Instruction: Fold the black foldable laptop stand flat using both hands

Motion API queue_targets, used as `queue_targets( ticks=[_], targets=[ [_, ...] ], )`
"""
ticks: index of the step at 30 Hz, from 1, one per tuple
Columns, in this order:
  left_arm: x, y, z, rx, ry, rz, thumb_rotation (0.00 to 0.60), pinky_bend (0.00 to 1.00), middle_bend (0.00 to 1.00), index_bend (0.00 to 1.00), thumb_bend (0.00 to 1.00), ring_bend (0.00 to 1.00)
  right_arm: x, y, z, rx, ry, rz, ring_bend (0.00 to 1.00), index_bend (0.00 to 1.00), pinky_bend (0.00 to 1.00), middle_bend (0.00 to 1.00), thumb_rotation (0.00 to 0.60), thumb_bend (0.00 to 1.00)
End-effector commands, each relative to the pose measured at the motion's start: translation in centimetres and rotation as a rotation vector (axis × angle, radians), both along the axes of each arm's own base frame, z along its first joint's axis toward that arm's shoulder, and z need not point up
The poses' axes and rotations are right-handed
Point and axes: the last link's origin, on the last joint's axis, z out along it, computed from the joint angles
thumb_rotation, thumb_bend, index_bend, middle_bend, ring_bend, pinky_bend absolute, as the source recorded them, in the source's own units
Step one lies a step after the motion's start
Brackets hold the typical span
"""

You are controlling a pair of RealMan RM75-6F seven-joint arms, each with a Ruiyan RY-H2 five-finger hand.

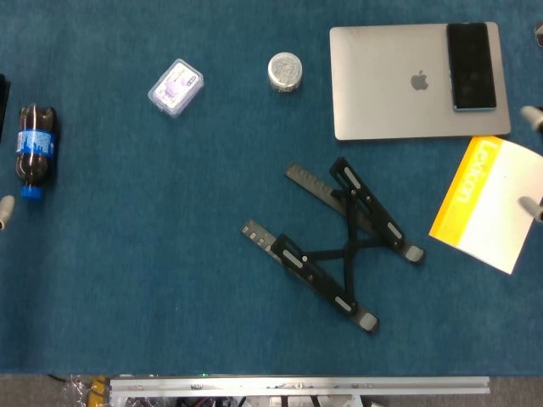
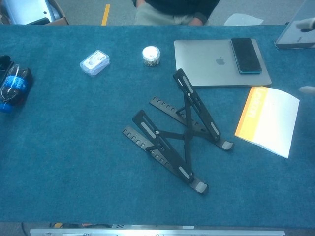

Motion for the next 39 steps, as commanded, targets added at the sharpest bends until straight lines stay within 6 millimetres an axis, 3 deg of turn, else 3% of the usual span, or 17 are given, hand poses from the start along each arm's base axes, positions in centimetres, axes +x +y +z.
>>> queue_targets(
  ticks=[1, 9, 15, 23, 39],
  targets=[
    [0.0, -0.1, 0.1, 0.003, 0.000, -0.001, 0.600, 0.00, 0.00, 0.00, 0.25, 0.00, 1.8, -0.3, -1.1, 0.050, -0.014, 0.067, 0.05, 0.12, 0.17, 0.18, 0.600, 0.00],
    [0.1, -0.4, 0.8, 0.015, 0.003, -0.009, 0.600, 0.00, 0.00, 0.00, 0.25, 0.00, 6.3, -0.3, -5.2, 0.204, -0.025, 0.236, 0.04, 0.11, 0.17, 0.16, 0.600, 0.00],
    [0.1, -0.8, 1.4, 0.027, 0.002, -0.013, 0.600, 0.00, 0.00, 0.00, 0.25, 0.00, 8.2, 0.6, -8.3, 0.276, 0.055, 0.363, 0.00, 0.04, 0.12, 0.10, 0.600, 0.00],
    [-0.5, -1.0, 1.7, 0.031, -0.005, -0.001, 0.600, 0.00, 0.00, 0.00, 0.25, 0.00, 8.6, 1.6, -10.7, 0.248, 0.166, 0.475, 0.00, 0.00, 0.00, 0.00, 0.600, 0.00],
    [-1.0, -0.4, 1.2, 0.012, -0.013, 0.001, 0.600, 0.00, 0.00, 0.00, 0.25, 0.00, 8.1, 3.0, -14.6, 0.217, 0.257, 0.658, 0.00, 0.00, 0.00, 0.00, 0.600, 0.00]
  ],
)
